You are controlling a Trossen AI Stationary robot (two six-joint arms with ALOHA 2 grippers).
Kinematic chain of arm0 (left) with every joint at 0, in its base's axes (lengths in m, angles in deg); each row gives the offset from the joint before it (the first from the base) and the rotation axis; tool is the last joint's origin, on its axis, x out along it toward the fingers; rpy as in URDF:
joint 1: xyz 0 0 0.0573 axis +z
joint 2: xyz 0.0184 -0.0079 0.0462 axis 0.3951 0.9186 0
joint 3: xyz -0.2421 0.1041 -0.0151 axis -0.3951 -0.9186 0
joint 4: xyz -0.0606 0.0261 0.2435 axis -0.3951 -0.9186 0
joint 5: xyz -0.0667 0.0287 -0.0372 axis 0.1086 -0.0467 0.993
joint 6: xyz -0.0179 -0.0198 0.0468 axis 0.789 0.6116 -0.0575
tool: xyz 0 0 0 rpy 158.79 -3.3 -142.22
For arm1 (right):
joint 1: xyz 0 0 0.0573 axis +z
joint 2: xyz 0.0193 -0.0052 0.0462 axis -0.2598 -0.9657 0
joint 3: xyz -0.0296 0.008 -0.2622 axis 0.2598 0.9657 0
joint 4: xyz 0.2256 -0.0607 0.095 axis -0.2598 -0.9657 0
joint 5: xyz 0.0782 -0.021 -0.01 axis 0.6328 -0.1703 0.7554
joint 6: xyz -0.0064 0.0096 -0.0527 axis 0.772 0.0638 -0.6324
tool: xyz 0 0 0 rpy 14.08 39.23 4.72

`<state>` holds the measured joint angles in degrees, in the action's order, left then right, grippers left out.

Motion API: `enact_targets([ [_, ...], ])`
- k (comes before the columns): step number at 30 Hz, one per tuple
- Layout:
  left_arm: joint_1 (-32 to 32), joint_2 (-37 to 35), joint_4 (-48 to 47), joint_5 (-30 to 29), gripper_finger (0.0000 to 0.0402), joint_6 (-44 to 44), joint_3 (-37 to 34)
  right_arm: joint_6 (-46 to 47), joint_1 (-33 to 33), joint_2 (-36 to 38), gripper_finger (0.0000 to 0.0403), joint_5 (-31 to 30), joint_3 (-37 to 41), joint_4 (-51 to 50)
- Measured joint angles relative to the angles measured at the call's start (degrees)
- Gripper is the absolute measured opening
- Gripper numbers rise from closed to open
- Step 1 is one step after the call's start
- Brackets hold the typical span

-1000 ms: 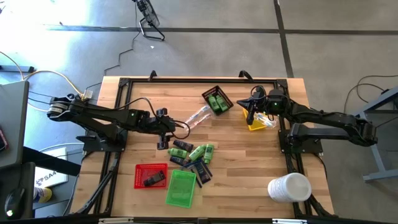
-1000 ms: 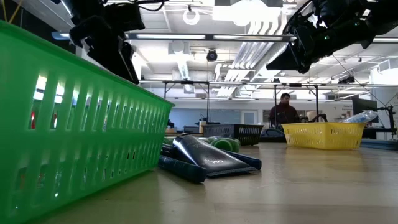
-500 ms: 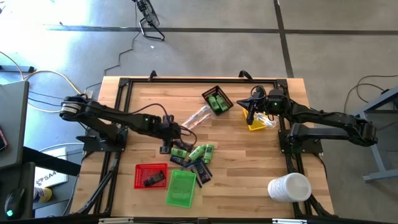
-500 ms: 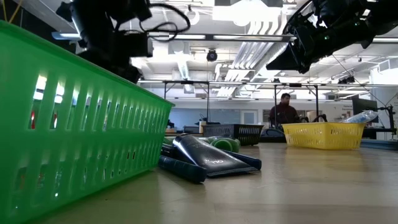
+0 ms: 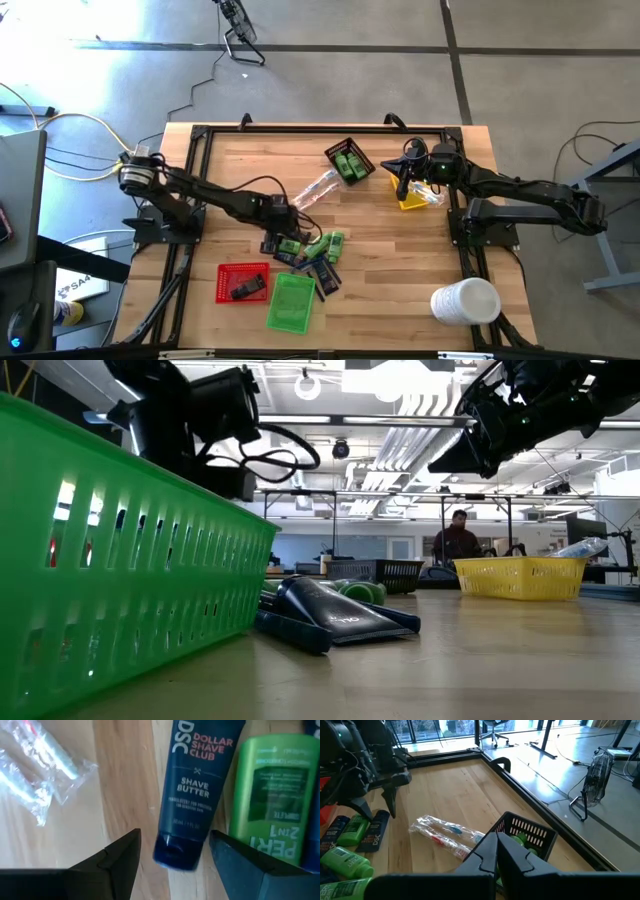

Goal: Pick & Place Travel size toiletries
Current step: Put the shave cream into the red bin

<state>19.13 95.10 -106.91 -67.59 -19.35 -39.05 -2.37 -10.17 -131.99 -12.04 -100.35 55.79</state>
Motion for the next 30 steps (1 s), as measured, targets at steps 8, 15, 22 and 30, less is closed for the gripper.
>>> enact_targets([
  [8, 0.01, 1.14, -0.22, 1.47, 0.023, -0.2, 0.09, 0.01, -0.01, 0.0, 0.0002, 0.0, 0.0, -0.06],
  [15, 0.01, 1.16, -0.22, 1.52, 0.023, -0.2, 0.09, 0.02, 0.0, 0.0, 0.0002, 0.0, 0.0, -0.06],
  [22, 0.01, 1.2, -0.24, 1.78, 0.023, -0.2, 0.09, 0.02, -0.01, 0.0, 0.0002, 0.0, 0.0, -0.05],
  [30, 0.01, 1.22, -0.27, 2.0, 0.0219, -0.18, 0.07, 0.02, -0.02, 0.0, 0.0002, 0.0, 0.0, -0.05],
])
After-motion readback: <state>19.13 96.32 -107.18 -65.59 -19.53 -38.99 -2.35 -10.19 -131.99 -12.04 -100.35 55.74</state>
